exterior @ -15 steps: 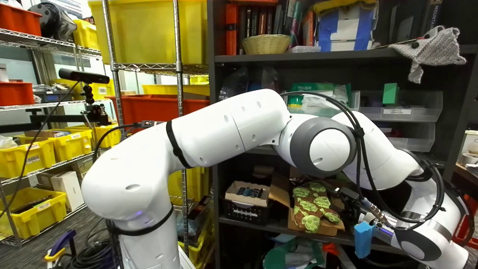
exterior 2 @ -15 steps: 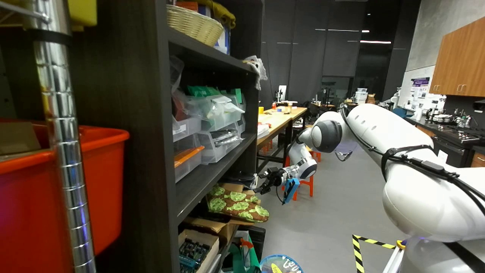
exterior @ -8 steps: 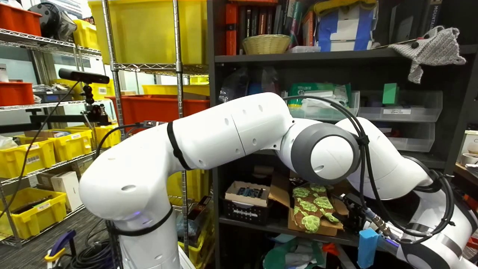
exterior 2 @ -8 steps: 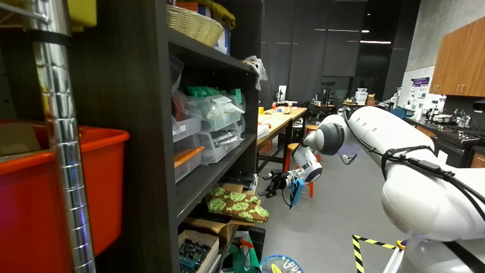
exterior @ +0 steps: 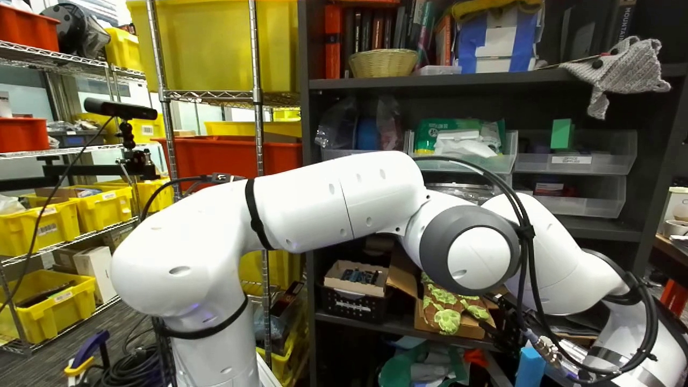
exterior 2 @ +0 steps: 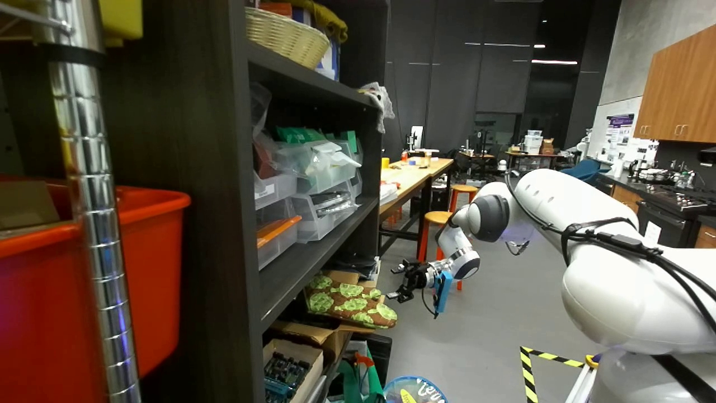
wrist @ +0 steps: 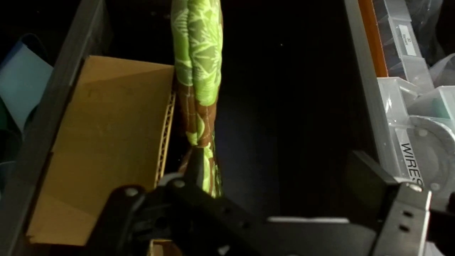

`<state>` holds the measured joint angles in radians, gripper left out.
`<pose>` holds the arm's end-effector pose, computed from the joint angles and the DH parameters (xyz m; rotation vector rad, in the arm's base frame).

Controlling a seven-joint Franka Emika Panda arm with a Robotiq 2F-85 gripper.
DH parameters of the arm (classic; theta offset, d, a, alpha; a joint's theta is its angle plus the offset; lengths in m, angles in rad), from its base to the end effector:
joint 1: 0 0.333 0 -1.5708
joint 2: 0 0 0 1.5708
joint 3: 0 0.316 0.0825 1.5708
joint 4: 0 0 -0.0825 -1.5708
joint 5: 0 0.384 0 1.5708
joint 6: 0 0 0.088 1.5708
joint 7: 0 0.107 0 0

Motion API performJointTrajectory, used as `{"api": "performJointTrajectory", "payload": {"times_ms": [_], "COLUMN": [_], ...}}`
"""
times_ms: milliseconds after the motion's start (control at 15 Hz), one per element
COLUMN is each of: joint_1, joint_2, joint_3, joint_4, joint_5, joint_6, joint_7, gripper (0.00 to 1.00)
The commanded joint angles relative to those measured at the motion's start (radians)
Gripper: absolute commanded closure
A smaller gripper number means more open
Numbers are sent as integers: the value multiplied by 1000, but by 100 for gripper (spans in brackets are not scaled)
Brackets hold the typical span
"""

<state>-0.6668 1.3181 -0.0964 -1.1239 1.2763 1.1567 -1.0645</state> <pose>0.5504 -0.3259 0.0279 -1.5212 0.0661 -0.2654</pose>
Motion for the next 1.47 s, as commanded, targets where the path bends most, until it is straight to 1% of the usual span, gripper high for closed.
{"api": "performJointTrajectory", "payload": {"times_ms": [0,733,1067,1400], "joint_1": [-14,-1,30,43], "joint_2": [47,84,80,80], "joint_3": [19,35,23,21], "joint_4": [68,104,83,77], "joint_5": [4,-3,-2,-5], "joint_6": [-14,9,28,29], "joint_7": [63,93,82,73], "gripper": [0,0,0,0]}}
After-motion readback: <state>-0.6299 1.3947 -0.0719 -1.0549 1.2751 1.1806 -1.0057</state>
